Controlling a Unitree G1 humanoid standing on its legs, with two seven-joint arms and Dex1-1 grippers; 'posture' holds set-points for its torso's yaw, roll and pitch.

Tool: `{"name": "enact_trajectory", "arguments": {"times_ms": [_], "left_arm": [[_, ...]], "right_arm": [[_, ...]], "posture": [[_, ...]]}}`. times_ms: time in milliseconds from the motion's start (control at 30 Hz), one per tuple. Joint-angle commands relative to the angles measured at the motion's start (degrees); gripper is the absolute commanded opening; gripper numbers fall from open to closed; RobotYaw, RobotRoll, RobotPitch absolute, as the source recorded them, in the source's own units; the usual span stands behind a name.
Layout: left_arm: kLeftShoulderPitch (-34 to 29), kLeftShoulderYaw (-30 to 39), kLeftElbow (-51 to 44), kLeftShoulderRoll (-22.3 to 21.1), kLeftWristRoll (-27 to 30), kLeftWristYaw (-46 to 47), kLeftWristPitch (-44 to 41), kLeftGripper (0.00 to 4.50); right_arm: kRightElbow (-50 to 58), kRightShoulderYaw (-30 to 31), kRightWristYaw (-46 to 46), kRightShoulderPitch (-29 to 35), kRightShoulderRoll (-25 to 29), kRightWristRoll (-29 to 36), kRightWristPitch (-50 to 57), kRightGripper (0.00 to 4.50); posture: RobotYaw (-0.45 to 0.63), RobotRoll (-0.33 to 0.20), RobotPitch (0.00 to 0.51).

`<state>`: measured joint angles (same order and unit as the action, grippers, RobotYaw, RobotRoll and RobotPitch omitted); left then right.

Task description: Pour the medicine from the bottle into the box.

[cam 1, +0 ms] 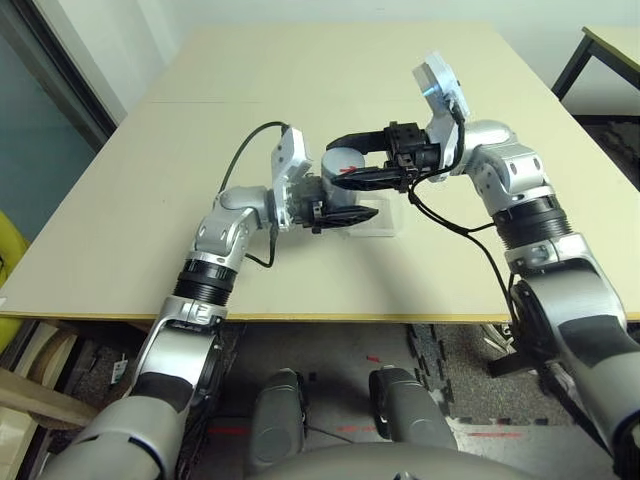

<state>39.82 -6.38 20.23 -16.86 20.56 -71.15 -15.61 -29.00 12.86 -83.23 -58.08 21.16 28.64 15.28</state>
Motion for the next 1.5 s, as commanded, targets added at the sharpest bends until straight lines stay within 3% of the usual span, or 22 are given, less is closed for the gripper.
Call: {"name": "enact_trajectory", "arguments": {"times_ms": [33,133,167,567,1100,1500], "left_arm": [[1.8,2.8,3.0,-0.8,1.2,3.3,-3.8,2.70],[1.5,2.7,2.6,-0.9,1.5,3.4,-3.9,2.70],[1.4,2.6,2.5,-1.0,1.6,3.5,-3.8,2.70],[1.8,2.3,4.1,-0.4,0.8,3.6,-2.3,2.70],[8.1,-0.1,18.8,1.5,-4.8,0.5,10.4,2.70],[11.0,0.2,25.6,3.9,-7.0,-0.6,15.1,2.70]], "right_arm": [[2.7,3.6,-8.1,-1.8,-5.0,0.5,-1.9,3.33],[-1.1,1.0,-5.8,-2.4,-6.6,-1.0,-2.0,4.36],[-2.2,0.2,-5.1,-2.4,-6.7,-1.4,-1.8,4.50],[-7.2,-3.9,-2.4,-1.3,-5.7,-3.8,-0.1,4.50],[-16.4,-8.8,2.9,-2.5,-5.1,-7.9,-2.5,4.50],[-16.5,-10.8,4.5,-3.3,-5.7,-7.8,-2.0,4.50]], "posture": [[-0.18,0.000,0.061],[-0.18,0.000,0.061],[-0.18,0.000,0.061],[-0.20,0.000,0.058],[-0.21,0.000,0.044],[-0.22,0.000,0.038]]}}
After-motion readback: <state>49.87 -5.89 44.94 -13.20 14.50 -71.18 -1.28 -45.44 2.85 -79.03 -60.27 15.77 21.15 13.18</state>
